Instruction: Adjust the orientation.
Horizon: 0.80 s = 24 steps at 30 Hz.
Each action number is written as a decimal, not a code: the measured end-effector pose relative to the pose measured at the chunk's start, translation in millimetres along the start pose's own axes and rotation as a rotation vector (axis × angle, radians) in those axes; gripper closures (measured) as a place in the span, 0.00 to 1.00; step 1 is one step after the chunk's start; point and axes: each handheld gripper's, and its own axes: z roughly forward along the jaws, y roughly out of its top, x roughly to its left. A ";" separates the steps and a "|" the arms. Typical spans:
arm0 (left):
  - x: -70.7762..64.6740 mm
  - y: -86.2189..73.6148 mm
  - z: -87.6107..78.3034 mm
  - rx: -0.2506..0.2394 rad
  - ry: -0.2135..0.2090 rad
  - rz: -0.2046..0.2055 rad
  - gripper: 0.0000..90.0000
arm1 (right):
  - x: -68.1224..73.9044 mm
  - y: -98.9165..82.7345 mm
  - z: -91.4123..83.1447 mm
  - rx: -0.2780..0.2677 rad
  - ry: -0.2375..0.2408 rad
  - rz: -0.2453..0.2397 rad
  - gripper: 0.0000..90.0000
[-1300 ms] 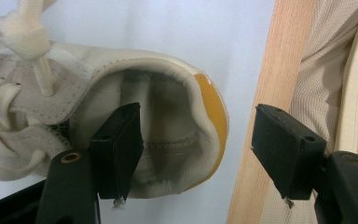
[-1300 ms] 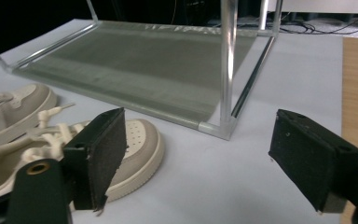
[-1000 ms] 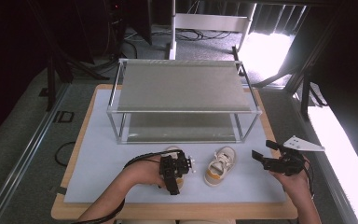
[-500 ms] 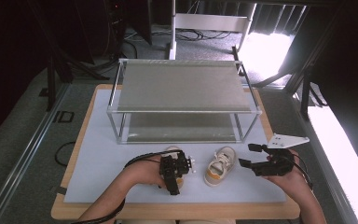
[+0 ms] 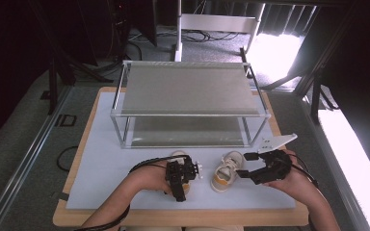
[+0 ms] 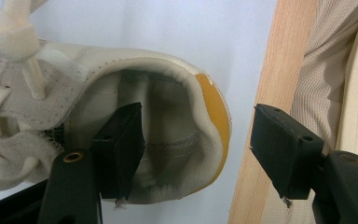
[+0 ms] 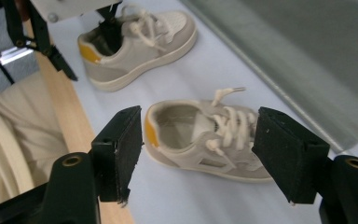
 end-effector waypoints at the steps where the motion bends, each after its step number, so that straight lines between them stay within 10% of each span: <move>1: 0.0 0.0 0.0 0.000 0.000 0.000 0.38 | 1.0 1.5 1.5 0.012 0.004 0.000 0.36; 24: 0.2 1.4 1.9 0.007 -0.003 -0.001 0.38 | 27.8 30.5 57.2 0.313 0.075 -0.084 0.49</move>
